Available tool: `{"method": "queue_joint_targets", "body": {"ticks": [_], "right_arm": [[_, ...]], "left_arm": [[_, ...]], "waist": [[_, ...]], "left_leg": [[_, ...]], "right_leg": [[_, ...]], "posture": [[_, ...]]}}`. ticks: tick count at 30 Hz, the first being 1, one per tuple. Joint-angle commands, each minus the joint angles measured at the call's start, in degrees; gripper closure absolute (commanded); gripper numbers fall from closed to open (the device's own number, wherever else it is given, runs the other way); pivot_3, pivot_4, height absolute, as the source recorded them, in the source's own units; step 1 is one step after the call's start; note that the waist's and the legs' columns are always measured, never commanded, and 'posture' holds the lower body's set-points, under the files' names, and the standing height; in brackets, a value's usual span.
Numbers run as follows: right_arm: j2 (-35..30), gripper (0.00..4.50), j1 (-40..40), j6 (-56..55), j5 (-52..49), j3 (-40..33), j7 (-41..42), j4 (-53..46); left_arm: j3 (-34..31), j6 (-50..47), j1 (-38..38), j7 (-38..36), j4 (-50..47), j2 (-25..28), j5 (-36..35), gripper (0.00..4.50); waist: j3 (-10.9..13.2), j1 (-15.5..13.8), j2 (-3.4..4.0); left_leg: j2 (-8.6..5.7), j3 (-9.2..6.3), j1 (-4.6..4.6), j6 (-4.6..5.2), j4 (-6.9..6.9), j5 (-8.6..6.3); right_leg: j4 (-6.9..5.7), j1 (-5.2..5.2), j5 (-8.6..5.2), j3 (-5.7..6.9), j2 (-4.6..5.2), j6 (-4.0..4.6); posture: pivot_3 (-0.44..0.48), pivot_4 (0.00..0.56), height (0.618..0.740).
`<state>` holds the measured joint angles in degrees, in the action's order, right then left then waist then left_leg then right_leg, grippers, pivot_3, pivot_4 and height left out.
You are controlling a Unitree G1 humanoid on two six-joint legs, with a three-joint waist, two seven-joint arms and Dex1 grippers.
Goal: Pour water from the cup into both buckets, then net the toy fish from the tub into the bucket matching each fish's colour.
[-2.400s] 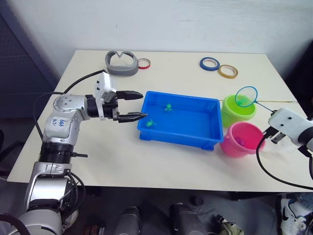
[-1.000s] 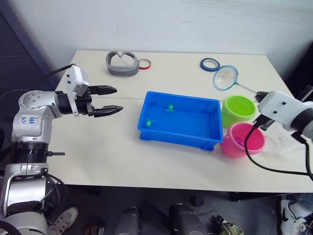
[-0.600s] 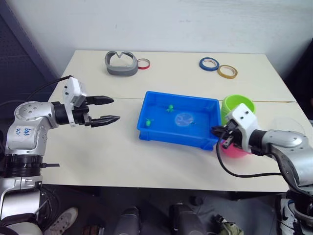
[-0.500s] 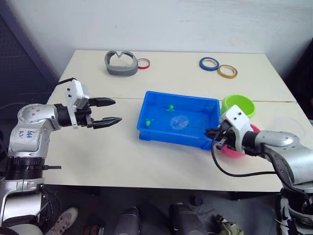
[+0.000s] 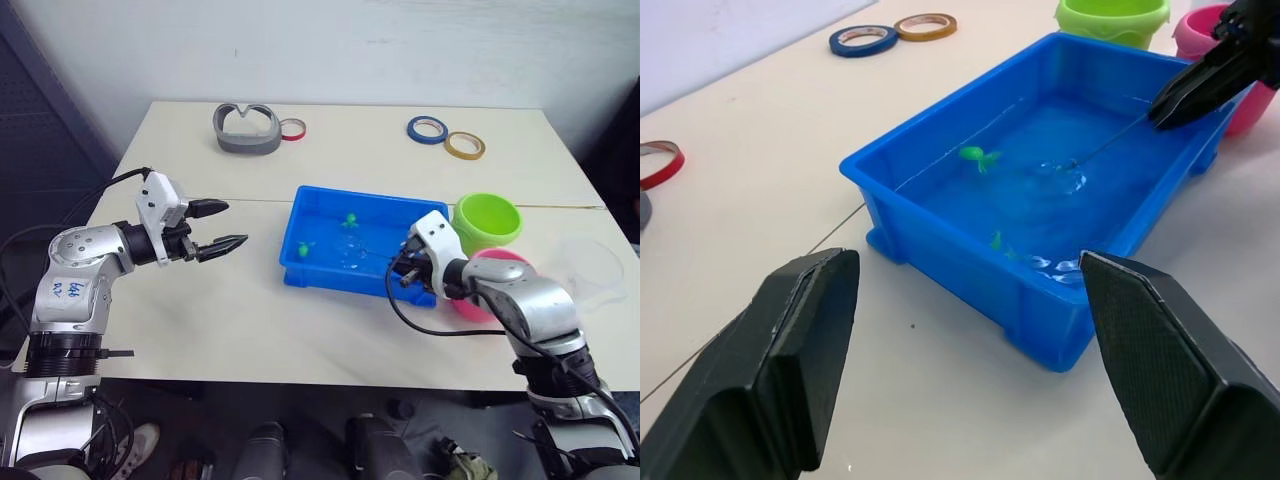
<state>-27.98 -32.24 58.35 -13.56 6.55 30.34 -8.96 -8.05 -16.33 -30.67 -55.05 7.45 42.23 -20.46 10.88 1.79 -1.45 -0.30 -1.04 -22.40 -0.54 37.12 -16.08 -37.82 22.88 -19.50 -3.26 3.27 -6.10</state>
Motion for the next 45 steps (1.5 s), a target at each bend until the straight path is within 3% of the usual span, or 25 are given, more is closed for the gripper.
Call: {"method": "queue_joint_targets", "body": {"ticks": [1,15,30,45], "right_arm": [[1.4,4.5,-2.1,-2.7,1.0,-0.3,-1.6,1.6],[1.9,4.5,-4.2,-4.9,0.5,-3.9,-3.2,1.0],[-4.3,4.5,4.0,-1.7,-7.8,-7.7,3.5,-11.7],[-4.8,4.5,5.9,-1.8,-10.4,-9.8,2.0,-13.9]], "left_arm": [[-1.8,-0.1,0.4,0.7,-2.5,0.7,-0.8,0.66],[-2.0,-0.6,0.3,1.0,-3.2,0.6,-0.9,0.66],[-1.0,-0.4,-2.5,-1.5,-1.9,-0.5,-1.7,0.66],[-0.1,0.7,-4.8,-3.2,1.0,-0.8,-0.9,0.66]], "waist": [[0.0,0.0,0.0],[0.0,0.0,0.0],[0.0,-0.1,0.0],[0.0,-0.1,0.0]], "left_leg": [[0.0,0.01,0.0,0.0,-0.01,0.0],[-0.01,0.01,-0.04,-0.01,-0.03,-0.01],[0.0,0.0,-0.12,-0.01,-0.04,-0.01],[0.0,0.0,-0.16,0.0,-0.03,-0.01]], "right_leg": [[0.0,0.02,0.0,0.0,0.0,0.0],[0.0,0.06,0.0,0.02,0.01,0.0],[0.04,0.11,0.0,0.02,0.0,0.0],[0.06,0.13,0.0,0.01,0.02,0.0]], "posture": [[0.0,0.15,0.74],[0.0,0.15,0.74],[0.0,0.15,0.74],[0.0,0.15,0.74]]}}
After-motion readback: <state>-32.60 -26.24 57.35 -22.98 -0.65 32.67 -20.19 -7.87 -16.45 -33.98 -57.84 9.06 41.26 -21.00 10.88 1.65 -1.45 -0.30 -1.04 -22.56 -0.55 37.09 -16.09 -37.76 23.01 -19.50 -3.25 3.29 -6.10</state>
